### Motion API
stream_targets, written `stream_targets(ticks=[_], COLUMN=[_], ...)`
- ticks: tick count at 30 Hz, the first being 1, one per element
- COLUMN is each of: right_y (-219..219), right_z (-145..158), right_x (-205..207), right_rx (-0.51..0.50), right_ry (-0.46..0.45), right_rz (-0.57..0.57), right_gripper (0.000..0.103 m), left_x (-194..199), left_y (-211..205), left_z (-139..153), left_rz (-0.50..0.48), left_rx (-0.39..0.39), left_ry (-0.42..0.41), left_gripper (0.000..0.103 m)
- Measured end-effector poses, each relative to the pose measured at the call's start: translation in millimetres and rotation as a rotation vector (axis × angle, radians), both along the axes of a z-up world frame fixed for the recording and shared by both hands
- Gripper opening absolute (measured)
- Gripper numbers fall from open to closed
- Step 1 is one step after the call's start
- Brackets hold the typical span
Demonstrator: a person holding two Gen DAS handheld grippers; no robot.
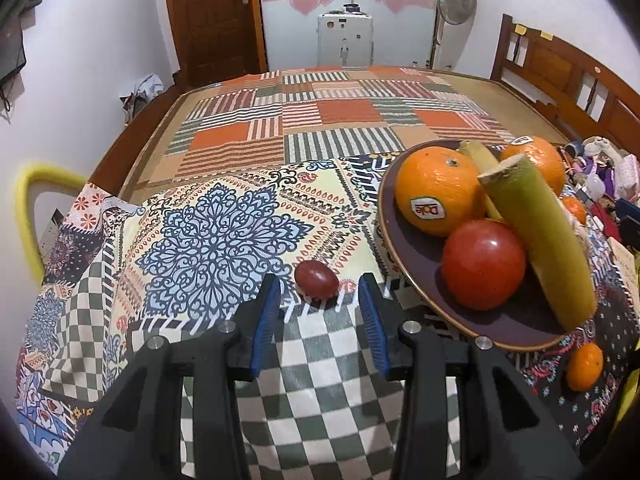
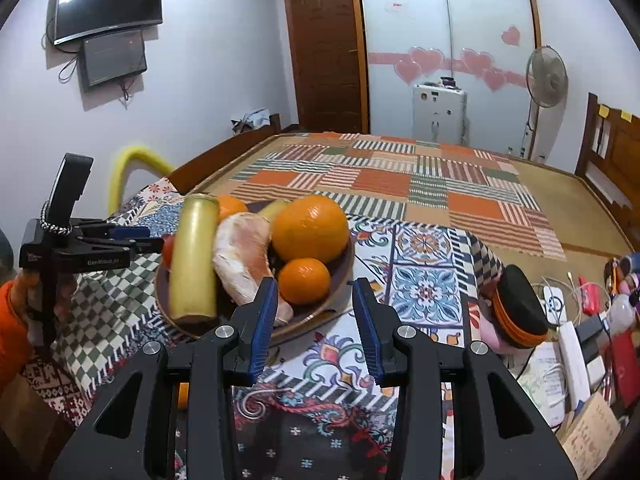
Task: Organize fruits
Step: 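Close the left tool on the second dark red date on the cloth, then lift the date toward the plate with the left tool while the right tool grasps a mandarin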
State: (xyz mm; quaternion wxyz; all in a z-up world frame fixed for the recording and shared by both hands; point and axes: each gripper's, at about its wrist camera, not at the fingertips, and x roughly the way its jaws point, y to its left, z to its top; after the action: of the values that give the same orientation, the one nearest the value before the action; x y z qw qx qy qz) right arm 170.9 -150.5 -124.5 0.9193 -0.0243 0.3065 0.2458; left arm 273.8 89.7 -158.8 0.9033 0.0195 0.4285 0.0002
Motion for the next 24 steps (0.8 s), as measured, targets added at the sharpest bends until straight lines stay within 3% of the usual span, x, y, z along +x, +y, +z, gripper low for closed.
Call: stream_targets(ticks=[11, 18, 24], right_y=[1.9, 4.6, 14.1], right_z=[-1.8, -3.4, -3.3], right_x=[-9.9, -19.2, -38.0], right_rx=[0.002, 0.005, 0.019], right_ry=[-0.017, -0.007, 0.009], right_rz=[0.022, 0.044, 0.087], right_gripper=[0.036, 0.036, 0.036], left_x=[13.3, 10.0, -21.2], left_y=[1.3, 5.2, 0.6], left_z=[-10.6, -9.5, 2.4], left_rz=[0.008, 0.032, 0.02], left_rx=[0.003, 0.002, -0.016], left_ry=[0.024, 0.015, -0.009], left_gripper=[0.022, 0.019, 0.019])
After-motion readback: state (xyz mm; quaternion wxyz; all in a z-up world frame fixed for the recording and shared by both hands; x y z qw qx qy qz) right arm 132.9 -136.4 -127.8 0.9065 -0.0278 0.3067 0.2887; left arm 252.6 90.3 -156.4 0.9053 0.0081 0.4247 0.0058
